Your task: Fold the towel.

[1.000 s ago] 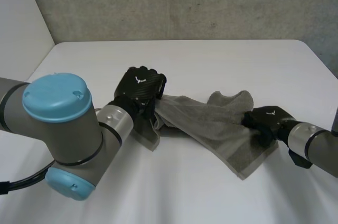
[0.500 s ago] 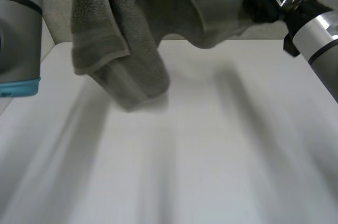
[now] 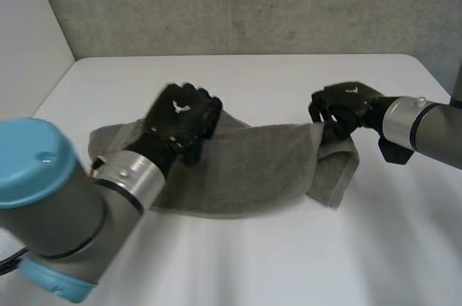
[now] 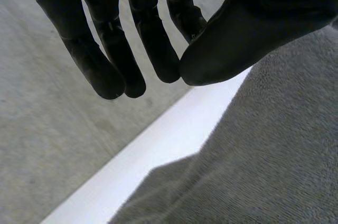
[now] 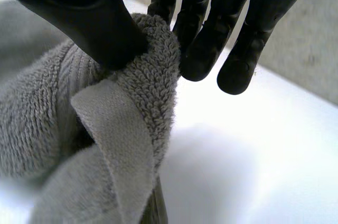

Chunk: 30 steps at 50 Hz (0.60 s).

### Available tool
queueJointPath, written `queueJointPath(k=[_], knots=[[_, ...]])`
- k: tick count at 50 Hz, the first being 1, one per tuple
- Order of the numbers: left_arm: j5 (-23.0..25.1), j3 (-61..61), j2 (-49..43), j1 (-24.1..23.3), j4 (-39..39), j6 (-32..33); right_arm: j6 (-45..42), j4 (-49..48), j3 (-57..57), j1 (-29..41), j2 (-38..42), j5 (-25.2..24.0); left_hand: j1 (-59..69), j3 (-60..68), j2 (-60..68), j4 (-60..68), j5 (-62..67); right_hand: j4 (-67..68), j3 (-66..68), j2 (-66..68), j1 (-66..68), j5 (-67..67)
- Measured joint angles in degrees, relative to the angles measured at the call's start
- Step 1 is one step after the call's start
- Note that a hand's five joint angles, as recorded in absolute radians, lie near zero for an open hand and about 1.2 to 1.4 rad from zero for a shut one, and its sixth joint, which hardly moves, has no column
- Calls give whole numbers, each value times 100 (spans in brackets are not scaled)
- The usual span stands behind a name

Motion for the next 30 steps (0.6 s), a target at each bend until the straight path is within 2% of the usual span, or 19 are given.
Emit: queueJointPath(k=[3, 6, 11, 20, 25, 30], knots=[[-34, 321, -392, -61, -3, 303, -140, 63, -208, -72, 327, 303, -1212, -1251, -1194, -1238, -1171, 0, -4, 0, 0, 0], [-43, 502, -563, -21, -14, 537, -195, 51, -363, -187, 543, 530, -3516, -3578, -3480, -3650, -3553, 0, -4, 0, 0, 0], [-23, 489, -607, 218, -37, 704, -243, -62, -511, -421, 762, 780, -5050, -5204, -5067, -5127, -5199, 0, -4, 0, 0, 0], [54, -159, -350, 931, -119, 699, -246, -454, -485, -732, 910, 1063, -5273, -5465, -5310, -5319, -5510, 0, -4, 0, 0, 0], [115, -465, -227, 1135, -264, 687, -265, -495, -444, -758, 915, 1147, -5273, -5464, -5309, -5319, -5511, 0, -4, 5, 0, 0], [405, -720, -212, 1212, -514, 671, -298, -493, -371, -727, 915, 1163, -5273, -5458, -5306, -5319, -5473, 0, -4, 5, -2, 0]])
